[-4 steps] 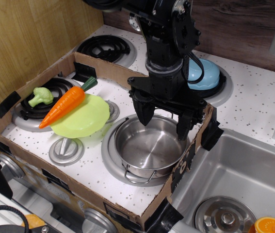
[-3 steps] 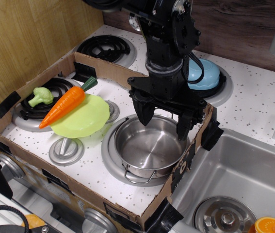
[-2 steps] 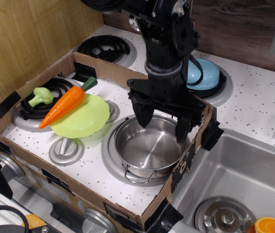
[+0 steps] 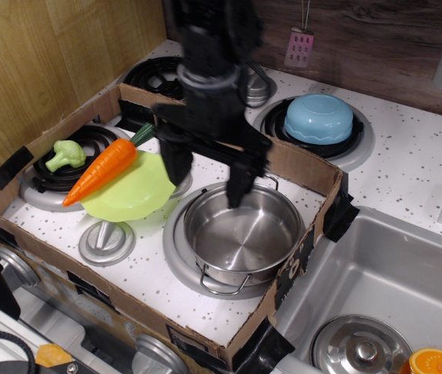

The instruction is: Take carrot off plate

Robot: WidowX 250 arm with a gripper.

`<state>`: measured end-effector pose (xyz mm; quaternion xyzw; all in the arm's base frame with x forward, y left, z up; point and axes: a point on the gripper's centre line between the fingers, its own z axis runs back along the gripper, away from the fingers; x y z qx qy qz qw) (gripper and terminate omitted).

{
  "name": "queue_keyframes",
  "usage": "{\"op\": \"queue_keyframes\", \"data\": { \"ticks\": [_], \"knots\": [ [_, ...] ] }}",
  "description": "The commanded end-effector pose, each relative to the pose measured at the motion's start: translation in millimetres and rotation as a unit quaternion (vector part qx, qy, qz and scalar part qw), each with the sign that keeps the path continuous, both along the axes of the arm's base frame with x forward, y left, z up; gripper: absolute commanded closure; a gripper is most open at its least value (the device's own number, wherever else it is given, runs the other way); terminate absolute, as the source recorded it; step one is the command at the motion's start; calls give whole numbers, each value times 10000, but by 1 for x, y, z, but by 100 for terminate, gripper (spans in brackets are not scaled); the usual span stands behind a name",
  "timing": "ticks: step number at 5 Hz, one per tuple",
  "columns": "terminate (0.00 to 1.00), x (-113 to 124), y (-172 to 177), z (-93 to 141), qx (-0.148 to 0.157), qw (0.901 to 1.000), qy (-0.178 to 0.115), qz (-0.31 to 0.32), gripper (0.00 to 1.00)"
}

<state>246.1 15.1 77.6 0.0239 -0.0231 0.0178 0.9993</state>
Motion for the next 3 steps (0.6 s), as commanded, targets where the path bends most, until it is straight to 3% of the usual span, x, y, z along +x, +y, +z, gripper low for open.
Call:
{"op": "queue_keyframes", "data": {
  "ticks": [1, 3],
  "knots": [
    [0, 4, 56, 33, 327, 9989, -322, 134, 0],
    [0, 8, 100, 18, 672, 9952, -623, -353, 0]
  ]
}}
